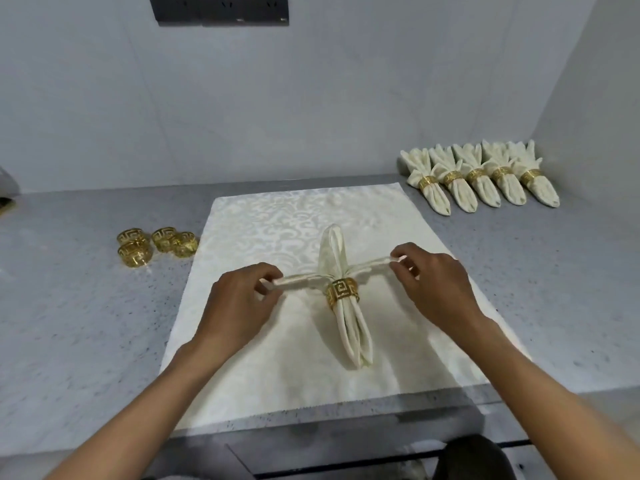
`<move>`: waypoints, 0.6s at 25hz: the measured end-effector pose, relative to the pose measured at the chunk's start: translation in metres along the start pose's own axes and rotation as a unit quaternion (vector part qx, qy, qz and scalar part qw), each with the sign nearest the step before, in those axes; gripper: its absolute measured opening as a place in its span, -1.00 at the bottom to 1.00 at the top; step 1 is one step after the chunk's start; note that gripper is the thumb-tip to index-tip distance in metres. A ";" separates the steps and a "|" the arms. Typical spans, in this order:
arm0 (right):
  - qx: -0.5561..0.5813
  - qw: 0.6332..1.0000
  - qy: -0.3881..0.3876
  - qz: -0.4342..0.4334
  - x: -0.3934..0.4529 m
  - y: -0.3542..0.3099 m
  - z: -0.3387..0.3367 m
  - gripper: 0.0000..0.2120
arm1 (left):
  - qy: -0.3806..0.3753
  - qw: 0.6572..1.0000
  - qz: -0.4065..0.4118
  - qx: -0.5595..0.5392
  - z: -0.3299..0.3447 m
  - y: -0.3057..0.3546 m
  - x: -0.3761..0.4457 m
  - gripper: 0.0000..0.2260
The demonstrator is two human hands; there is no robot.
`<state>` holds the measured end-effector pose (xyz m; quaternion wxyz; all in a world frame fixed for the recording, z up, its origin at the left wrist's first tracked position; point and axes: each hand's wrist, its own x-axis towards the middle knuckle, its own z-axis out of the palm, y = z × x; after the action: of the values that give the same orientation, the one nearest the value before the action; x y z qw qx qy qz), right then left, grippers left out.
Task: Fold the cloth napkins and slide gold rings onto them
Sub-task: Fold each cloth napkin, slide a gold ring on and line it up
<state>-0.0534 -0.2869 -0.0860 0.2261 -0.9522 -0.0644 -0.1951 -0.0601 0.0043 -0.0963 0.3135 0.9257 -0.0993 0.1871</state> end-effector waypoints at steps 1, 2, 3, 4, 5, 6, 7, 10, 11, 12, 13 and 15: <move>0.006 0.999 0.025 0.033 -0.013 -0.009 0.000 -0.76 | -0.003 1.000 -0.015 -0.022 0.003 0.002 -0.010 -0.72; -0.010 0.998 0.037 0.049 -0.024 -0.023 0.001 -0.67 | -0.020 0.999 -0.019 -0.040 0.008 0.006 -0.017 -0.64; -0.040 0.998 0.022 0.047 -0.032 -0.037 0.003 -0.59 | -0.048 0.998 -0.004 -0.045 0.015 0.011 -0.021 -0.63; -0.077 0.996 -0.015 0.044 -0.039 -0.054 0.005 -0.52 | -0.084 0.996 0.025 -0.032 0.022 0.016 -0.024 -0.67; -0.108 0.992 -0.057 0.046 -0.044 -0.066 0.007 -0.48 | -0.116 0.991 0.061 -0.013 0.029 0.022 -0.023 -0.72; -0.120 0.988 -0.089 0.048 -0.047 -0.077 0.011 -0.49 | -0.139 0.986 0.086 -0.002 0.034 0.026 -0.024 -0.76; -0.125 0.985 -0.108 0.052 -0.049 -0.083 0.015 -0.53 | -0.160 0.982 0.100 -0.005 0.037 0.030 -0.023 -0.76; -0.128 0.984 -0.110 0.062 -0.046 -0.078 0.016 -0.67 | -0.218 0.968 0.114 0.039 0.043 0.038 -0.023 -0.69; -0.122 0.985 -0.100 0.068 -0.046 -0.072 0.012 -0.68 | -0.227 0.964 0.121 0.070 0.043 0.039 -0.021 -0.69; -0.116 0.986 -0.088 0.076 -0.045 -0.064 0.008 -0.69 | -0.233 0.961 0.118 0.093 0.042 0.042 -0.016 -0.71; -0.113 0.987 -0.073 0.084 -0.043 -0.054 0.001 -0.71 | -0.230 0.962 0.107 0.101 0.041 0.046 -0.009 -0.74; -0.115 0.987 -0.037 0.103 -0.037 -0.028 -0.014 -0.73 | -0.213 0.967 0.085 0.109 0.046 0.048 0.004 -0.72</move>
<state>-0.0984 -0.2694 -0.0780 0.1314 -0.9799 0.0484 -0.1418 -0.0577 -0.0621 -0.1017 0.1652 0.9610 -0.2209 0.0217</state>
